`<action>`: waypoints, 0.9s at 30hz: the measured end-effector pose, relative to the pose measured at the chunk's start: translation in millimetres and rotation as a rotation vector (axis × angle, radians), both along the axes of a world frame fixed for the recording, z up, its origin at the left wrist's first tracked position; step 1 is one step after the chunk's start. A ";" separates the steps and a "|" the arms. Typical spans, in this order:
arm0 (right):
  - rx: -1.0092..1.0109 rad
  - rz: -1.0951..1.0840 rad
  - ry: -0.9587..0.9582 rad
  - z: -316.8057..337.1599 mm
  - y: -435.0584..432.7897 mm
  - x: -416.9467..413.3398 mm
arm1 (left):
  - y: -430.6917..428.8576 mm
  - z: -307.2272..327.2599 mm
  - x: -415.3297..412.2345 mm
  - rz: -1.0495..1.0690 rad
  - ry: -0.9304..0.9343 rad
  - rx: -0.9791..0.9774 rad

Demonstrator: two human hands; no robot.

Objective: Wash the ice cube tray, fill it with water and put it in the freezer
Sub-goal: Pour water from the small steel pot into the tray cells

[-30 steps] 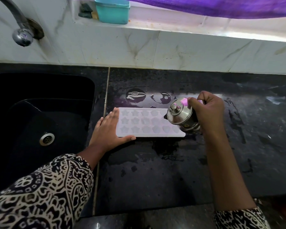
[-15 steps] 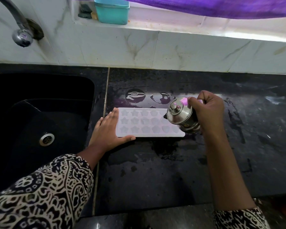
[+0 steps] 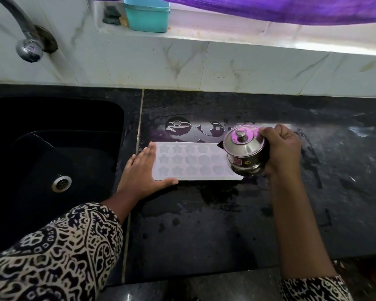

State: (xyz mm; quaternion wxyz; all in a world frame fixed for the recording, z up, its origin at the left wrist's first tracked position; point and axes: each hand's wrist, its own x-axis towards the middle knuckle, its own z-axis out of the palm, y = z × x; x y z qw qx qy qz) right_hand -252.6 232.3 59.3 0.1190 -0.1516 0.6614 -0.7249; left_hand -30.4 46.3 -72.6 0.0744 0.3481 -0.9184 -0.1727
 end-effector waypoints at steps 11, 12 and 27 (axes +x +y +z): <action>0.133 -0.038 0.121 -0.9 15.7 -7.8 | 0.3 0.7 -0.1 0.002 0.002 -0.008; 0.148 -0.042 0.138 -1.4 16.6 -8.9 | 0.3 1.1 -0.2 0.000 0.003 -0.008; 0.261 -0.043 0.287 -4.9 21.1 -13.8 | 0.3 1.0 -0.1 0.000 0.013 -0.013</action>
